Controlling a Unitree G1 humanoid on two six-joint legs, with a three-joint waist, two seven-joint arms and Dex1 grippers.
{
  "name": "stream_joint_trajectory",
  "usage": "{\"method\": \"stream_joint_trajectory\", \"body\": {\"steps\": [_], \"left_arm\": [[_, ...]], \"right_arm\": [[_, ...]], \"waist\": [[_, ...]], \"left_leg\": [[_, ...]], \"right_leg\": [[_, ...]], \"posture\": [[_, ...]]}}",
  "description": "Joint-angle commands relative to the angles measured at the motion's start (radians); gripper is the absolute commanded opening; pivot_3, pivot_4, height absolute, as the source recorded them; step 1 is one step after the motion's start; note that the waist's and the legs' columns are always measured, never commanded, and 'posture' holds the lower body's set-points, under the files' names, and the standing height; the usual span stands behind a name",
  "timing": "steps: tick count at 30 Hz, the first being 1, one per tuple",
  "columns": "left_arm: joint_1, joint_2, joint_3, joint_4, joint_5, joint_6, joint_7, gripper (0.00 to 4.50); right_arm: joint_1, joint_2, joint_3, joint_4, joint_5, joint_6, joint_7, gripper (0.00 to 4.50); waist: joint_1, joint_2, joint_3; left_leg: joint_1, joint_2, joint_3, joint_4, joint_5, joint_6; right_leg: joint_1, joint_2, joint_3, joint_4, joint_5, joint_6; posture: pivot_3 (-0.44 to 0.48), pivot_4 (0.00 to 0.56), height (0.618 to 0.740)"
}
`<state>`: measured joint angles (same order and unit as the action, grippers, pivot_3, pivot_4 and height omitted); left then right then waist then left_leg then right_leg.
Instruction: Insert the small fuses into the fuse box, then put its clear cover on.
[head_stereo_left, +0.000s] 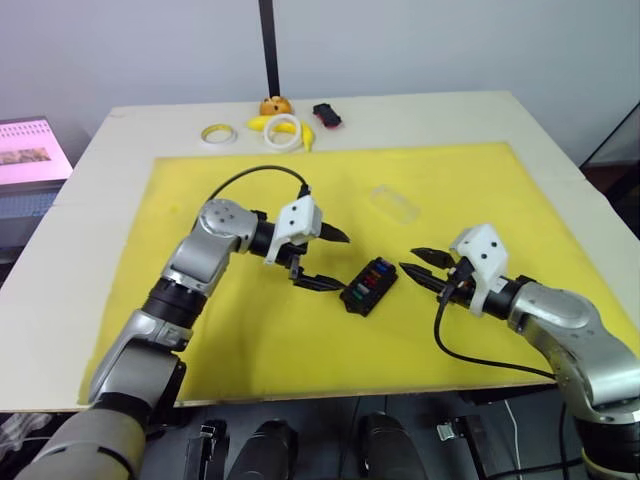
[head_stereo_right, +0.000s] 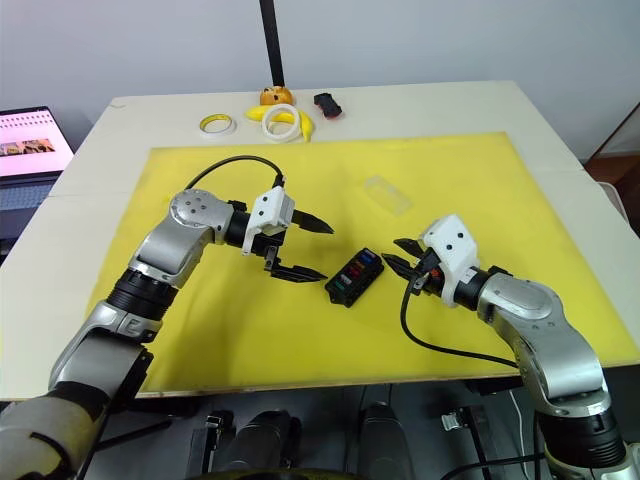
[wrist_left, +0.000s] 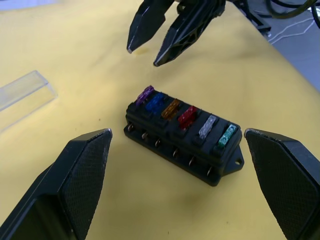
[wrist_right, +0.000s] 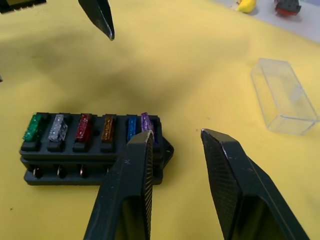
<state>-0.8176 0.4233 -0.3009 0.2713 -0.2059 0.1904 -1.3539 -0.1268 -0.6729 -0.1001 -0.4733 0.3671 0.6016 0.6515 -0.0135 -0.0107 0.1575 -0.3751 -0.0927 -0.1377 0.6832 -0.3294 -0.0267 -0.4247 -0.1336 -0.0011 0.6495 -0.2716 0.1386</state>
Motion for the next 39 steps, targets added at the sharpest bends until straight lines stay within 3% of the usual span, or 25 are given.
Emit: {"method": "stream_joint_trajectory", "body": {"steps": [1,39], "left_arm": [[-0.007,0.005,0.015,-0.027,-0.008,-0.006,-0.004,4.50],[-0.007,0.015,0.018,-0.026,-0.005,-0.008,0.003,4.50]], "right_arm": [[-0.025,0.008,0.015,0.010,-0.020,-0.036,-0.007,1.66],[-0.068,0.017,0.077,0.078,-0.056,-0.071,0.007,1.66]], "waist": [[0.001,0.000,0.000],[0.001,0.000,0.000]], "left_leg": [[0.000,0.000,0.000,0.000,0.000,0.000],[0.000,0.000,0.000,0.000,0.000,0.000]], "right_leg": [[0.000,0.000,0.000,0.000,0.000,0.000],[0.000,0.000,0.000,0.000,0.000,0.000]], "posture": [[0.000,0.150,0.740],[0.000,0.150,0.740]]}}
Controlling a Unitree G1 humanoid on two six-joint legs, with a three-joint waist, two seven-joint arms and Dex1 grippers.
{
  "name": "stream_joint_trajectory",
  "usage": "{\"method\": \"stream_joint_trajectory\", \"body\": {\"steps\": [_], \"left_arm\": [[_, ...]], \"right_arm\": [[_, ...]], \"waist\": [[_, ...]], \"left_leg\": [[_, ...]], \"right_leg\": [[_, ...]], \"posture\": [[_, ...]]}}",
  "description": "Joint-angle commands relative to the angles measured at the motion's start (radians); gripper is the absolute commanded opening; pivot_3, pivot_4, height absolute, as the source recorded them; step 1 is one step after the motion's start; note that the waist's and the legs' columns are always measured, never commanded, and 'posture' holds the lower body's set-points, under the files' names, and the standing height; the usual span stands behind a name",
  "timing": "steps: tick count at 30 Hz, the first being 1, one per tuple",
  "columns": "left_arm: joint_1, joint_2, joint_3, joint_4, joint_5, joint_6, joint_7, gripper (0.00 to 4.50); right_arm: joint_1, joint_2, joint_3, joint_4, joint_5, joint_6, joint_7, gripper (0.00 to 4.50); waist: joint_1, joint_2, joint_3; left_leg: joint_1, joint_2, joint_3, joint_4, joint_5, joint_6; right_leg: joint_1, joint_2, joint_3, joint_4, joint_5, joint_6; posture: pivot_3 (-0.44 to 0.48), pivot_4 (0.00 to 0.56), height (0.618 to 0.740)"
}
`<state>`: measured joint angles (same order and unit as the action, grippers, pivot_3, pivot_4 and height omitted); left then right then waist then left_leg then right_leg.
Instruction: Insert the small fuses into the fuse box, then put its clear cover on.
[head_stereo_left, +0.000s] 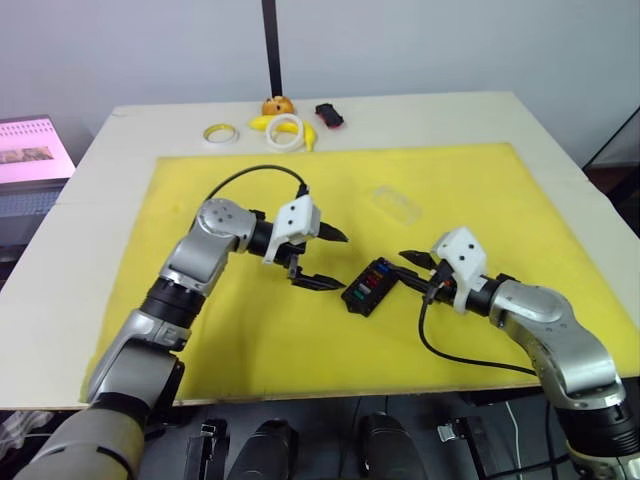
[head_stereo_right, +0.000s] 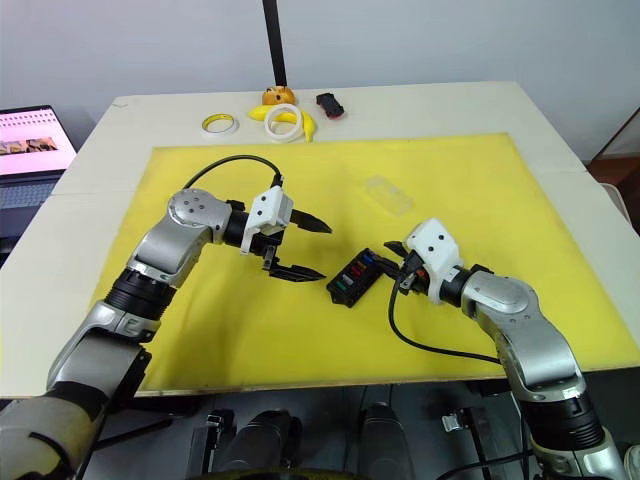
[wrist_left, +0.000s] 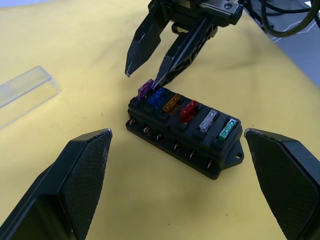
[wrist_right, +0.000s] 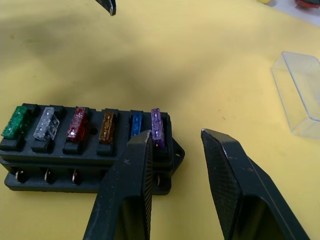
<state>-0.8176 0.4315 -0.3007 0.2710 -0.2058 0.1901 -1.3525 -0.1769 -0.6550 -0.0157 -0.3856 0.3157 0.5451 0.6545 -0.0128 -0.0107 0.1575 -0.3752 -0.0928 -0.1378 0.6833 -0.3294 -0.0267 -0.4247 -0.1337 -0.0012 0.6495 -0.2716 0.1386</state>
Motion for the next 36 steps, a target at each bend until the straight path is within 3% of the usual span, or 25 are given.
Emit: {"method": "stream_joint_trajectory", "body": {"steps": [1,10,15,36], "left_arm": [[-0.007,0.007,0.018,-0.025,-0.005,-0.008,0.002,4.50],[-0.007,0.011,0.020,-0.023,-0.004,-0.010,0.001,4.50],[-0.007,0.011,0.020,-0.024,-0.004,-0.011,0.002,4.50],[0.007,0.008,0.018,-0.045,-0.005,-0.007,0.012,4.50]], "right_arm": [[-0.019,-0.001,-0.005,-0.008,-0.005,-0.014,0.005,1.66],[-0.030,0.007,0.010,-0.011,0.002,-0.002,0.012,1.66],[-0.027,0.010,0.017,-0.014,0.000,0.005,0.017,0.02],[-0.133,-0.113,0.078,-0.060,0.021,0.216,0.089,0.02]], "waist": [[0.000,0.000,0.000],[0.000,0.000,0.000],[0.000,0.000,0.000],[0.001,0.000,0.000]], "left_leg": [[0.000,0.000,0.000,0.000,0.000,0.000],[0.000,0.000,0.000,0.000,0.000,0.000],[0.000,0.000,0.000,0.000,0.000,0.000],[0.000,0.000,0.000,0.000,0.000,0.000]], "right_leg": [[0.000,0.000,0.000,0.000,0.000,0.000],[0.000,0.000,0.000,0.000,0.000,0.000],[0.000,0.000,0.000,0.000,0.000,0.000],[0.000,0.000,0.000,0.000,0.000,0.000]], "posture": [[0.000,0.150,0.740],[0.000,0.150,0.740],[0.000,0.150,0.740],[0.000,0.150,0.740]]}}
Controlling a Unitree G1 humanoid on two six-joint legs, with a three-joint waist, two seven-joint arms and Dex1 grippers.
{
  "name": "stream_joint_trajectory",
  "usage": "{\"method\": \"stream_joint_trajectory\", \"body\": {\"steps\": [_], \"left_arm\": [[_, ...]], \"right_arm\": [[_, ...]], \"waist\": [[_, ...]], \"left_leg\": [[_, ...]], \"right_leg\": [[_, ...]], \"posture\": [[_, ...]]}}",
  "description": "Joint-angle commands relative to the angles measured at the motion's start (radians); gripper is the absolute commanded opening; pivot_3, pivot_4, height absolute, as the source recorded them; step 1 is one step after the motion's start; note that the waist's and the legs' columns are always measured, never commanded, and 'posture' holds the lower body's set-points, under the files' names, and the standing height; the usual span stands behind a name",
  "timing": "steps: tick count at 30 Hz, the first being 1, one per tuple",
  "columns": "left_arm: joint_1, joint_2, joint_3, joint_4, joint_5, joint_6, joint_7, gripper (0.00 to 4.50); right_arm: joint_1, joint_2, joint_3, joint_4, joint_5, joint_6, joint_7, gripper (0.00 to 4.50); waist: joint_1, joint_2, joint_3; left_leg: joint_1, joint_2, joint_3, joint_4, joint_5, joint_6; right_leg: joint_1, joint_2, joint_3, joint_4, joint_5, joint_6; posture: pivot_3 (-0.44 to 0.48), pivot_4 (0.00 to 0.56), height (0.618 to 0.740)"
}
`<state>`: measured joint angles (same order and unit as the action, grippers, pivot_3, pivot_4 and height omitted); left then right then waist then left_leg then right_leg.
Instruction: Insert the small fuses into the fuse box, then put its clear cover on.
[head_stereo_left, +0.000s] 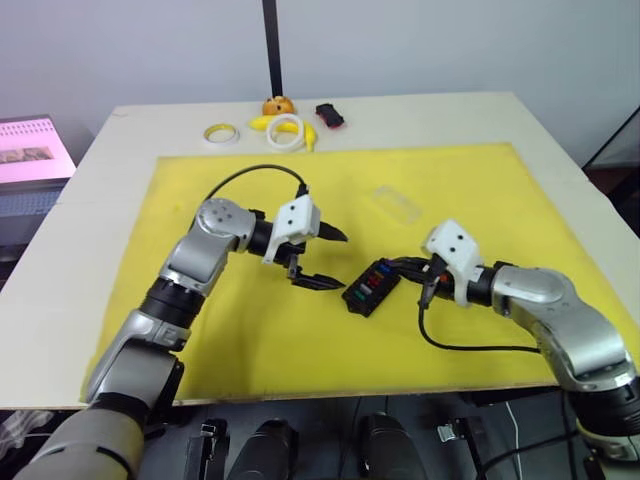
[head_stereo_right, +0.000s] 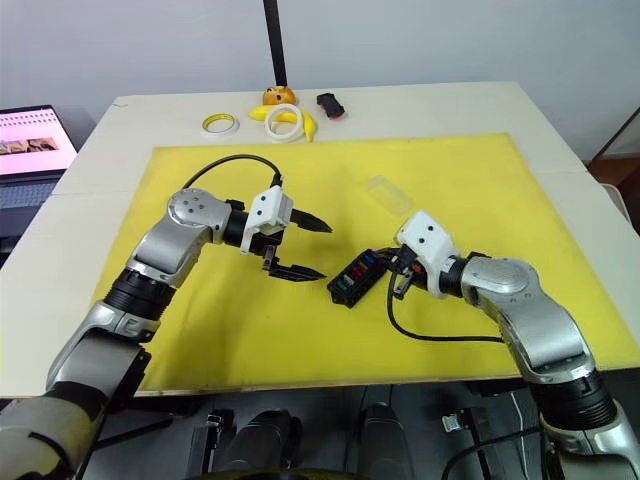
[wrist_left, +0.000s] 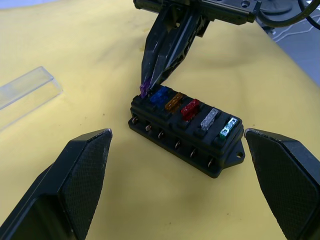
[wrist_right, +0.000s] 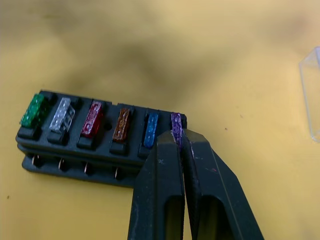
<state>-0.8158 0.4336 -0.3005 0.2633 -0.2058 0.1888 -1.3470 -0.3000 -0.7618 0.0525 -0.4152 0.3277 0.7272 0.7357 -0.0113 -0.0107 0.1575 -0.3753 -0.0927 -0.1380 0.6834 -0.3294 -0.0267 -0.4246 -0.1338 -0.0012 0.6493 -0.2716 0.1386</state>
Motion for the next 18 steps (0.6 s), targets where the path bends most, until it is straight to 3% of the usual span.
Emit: {"method": "stream_joint_trajectory", "body": {"steps": [1,18], "left_arm": [[0.008,0.007,0.018,-0.041,-0.006,-0.005,0.008,4.50],[0.020,0.007,0.021,-0.057,-0.010,0.005,0.022,4.50]], "right_arm": [[-0.018,-0.008,0.014,-0.029,0.008,0.045,0.007,0.02],[-0.080,-0.009,0.043,-0.041,0.001,0.163,-0.006,0.02]], "waist": [[-0.001,0.000,0.000],[-0.001,0.000,0.000]], "left_leg": [[0.000,0.000,0.000,0.000,0.000,0.000],[0.000,0.000,0.000,0.000,0.000,0.000]], "right_leg": [[0.000,0.000,0.000,0.000,0.000,0.000],[0.000,0.000,0.000,0.000,0.000,0.000]], "posture": [[0.000,0.150,0.740],[0.000,0.150,0.740]]}}
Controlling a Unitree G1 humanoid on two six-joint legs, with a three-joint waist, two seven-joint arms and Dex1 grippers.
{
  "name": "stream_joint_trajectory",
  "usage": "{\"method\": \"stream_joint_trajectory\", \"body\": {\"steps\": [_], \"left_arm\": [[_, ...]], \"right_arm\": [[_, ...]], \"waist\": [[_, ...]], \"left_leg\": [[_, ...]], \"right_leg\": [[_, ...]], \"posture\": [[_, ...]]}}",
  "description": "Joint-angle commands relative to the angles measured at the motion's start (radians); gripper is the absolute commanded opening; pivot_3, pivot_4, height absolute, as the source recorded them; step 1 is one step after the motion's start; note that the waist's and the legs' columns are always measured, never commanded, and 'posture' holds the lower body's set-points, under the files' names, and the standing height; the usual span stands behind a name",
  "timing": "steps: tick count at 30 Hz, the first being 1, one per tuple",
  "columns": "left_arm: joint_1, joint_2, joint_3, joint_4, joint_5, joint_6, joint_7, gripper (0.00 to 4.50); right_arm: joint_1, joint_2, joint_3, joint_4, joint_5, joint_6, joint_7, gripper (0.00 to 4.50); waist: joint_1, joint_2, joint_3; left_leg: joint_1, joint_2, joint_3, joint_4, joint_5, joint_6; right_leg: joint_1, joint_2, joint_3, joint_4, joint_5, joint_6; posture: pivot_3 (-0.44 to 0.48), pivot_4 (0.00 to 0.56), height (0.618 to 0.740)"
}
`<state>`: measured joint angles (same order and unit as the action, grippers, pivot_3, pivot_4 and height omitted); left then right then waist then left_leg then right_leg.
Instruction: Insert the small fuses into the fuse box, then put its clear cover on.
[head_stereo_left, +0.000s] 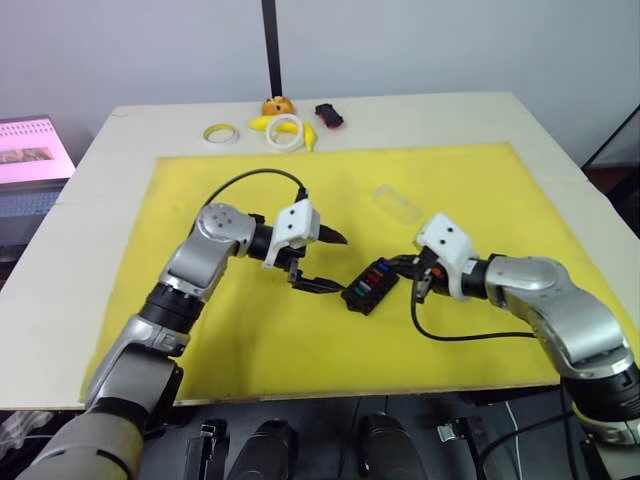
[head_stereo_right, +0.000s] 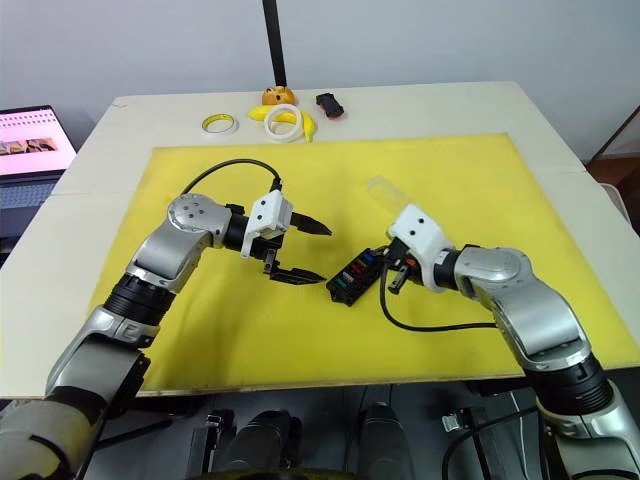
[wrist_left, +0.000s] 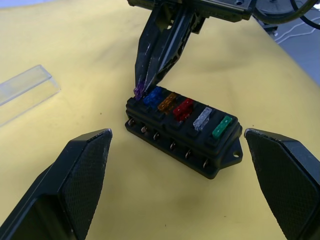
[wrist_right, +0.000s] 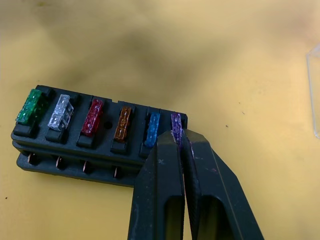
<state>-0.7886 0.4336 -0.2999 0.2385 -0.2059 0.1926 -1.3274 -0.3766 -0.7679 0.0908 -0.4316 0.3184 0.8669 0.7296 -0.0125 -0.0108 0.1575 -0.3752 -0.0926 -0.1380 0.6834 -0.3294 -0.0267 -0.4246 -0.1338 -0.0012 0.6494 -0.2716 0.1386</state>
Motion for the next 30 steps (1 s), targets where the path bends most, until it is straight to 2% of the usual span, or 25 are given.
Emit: {"method": "stream_joint_trajectory", "body": {"steps": [1,30], "left_arm": [[-0.007,0.006,0.020,-0.033,-0.010,0.001,0.004,4.50],[-0.007,0.000,0.021,-0.032,-0.011,0.003,0.011,4.50]], "right_arm": [[-0.006,0.002,-0.004,-0.031,0.020,0.031,-0.001,0.02],[-0.038,0.020,0.017,-0.010,0.040,0.127,-0.028,0.02]], "waist": [[0.000,0.000,0.000],[0.000,0.000,0.000]], "left_leg": [[0.000,0.000,0.000,0.000,0.000,0.000],[0.000,0.000,0.000,0.000,0.000,0.000]], "right_leg": [[0.000,0.000,0.000,0.000,0.000,0.000],[0.000,0.000,0.000,0.000,0.000,0.000]], "posture": [[0.000,0.150,0.740],[0.000,0.150,0.740]]}}
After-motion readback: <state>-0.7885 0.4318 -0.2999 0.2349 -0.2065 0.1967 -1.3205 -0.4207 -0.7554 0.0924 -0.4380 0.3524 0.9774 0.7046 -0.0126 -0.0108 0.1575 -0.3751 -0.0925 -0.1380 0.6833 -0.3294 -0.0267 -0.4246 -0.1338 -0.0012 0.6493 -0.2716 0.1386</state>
